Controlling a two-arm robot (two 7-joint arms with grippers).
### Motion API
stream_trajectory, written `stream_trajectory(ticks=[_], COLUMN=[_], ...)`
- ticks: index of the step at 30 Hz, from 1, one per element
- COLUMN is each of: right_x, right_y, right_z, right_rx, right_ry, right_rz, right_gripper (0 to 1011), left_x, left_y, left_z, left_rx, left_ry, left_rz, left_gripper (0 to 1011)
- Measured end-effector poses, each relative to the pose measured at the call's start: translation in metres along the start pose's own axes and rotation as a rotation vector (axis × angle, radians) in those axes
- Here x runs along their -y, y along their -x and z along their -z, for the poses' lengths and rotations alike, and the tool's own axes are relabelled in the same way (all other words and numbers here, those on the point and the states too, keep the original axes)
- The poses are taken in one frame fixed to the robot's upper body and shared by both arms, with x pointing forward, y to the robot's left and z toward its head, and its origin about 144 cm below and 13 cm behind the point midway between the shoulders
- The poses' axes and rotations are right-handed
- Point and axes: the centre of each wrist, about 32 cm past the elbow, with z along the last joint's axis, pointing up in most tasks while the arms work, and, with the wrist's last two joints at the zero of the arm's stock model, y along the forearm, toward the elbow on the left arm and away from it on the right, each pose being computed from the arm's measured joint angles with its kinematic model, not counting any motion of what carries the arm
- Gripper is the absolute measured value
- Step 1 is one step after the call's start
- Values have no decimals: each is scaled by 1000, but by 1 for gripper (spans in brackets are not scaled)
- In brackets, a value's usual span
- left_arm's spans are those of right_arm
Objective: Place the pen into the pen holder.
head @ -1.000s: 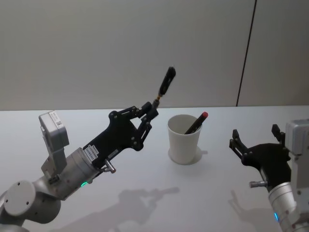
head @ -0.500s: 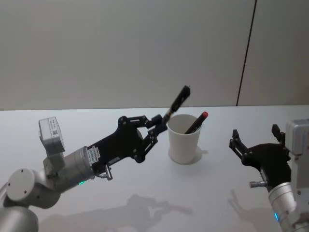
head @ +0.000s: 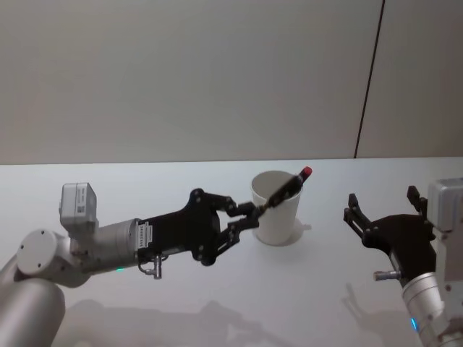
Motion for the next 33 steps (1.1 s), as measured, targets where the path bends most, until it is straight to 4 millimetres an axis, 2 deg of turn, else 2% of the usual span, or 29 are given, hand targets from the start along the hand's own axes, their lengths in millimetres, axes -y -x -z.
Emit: stream_trajectory(ticks=[12, 33], right_x=[0, 1], right_y=[0, -3], right_z=[0, 1], right_rx=[0, -2], right_ry=[0, -16], right_rz=[0, -21], right_gripper=[1002, 1002], left_x=[0, 0], left_y=[-19, -27], left_z=[4, 5], left_rx=[9, 12], left_ry=[2, 2], left_rz=[154, 227], left_gripper=[138, 138])
